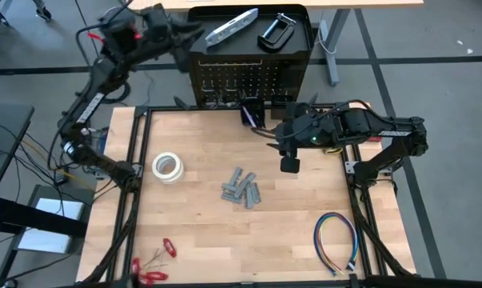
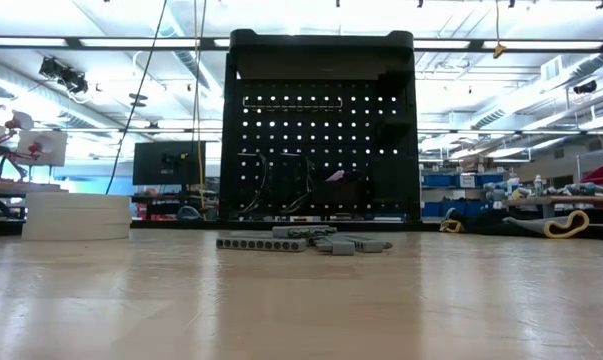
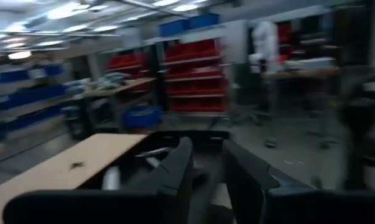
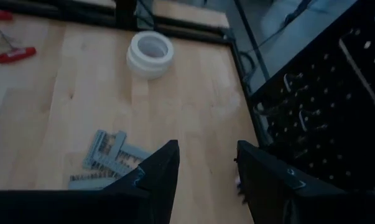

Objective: Hang tools onto peg board
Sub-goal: Put the gray screwdriver bit set into the right black bin on the peg board

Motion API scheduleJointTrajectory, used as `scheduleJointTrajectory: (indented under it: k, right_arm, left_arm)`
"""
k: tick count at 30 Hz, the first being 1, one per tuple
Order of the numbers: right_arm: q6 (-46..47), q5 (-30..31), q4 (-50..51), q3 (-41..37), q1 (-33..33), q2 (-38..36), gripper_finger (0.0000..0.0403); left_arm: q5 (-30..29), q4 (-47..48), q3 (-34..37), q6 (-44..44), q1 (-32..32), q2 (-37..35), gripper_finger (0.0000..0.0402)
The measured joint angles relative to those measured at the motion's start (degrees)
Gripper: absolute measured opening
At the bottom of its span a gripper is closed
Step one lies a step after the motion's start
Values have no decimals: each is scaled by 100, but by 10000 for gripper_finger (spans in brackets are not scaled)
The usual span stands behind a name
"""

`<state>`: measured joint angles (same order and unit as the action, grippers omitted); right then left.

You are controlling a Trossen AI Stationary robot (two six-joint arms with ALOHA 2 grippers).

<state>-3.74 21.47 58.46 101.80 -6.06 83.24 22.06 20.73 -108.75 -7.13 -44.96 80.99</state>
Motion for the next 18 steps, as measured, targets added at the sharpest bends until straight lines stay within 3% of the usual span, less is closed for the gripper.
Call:
scheduleJointTrajectory:
  k: [9,18]
  right_arm:
    - [-184,-44,-1662,-1126,10,-4,171]
    - [120,-9,-4641,-3535,30,75,171]
  left_arm:
    - [418,650,910,-150,743,-998,69]
    - [413,656,3248,144,1789,-2511,37]
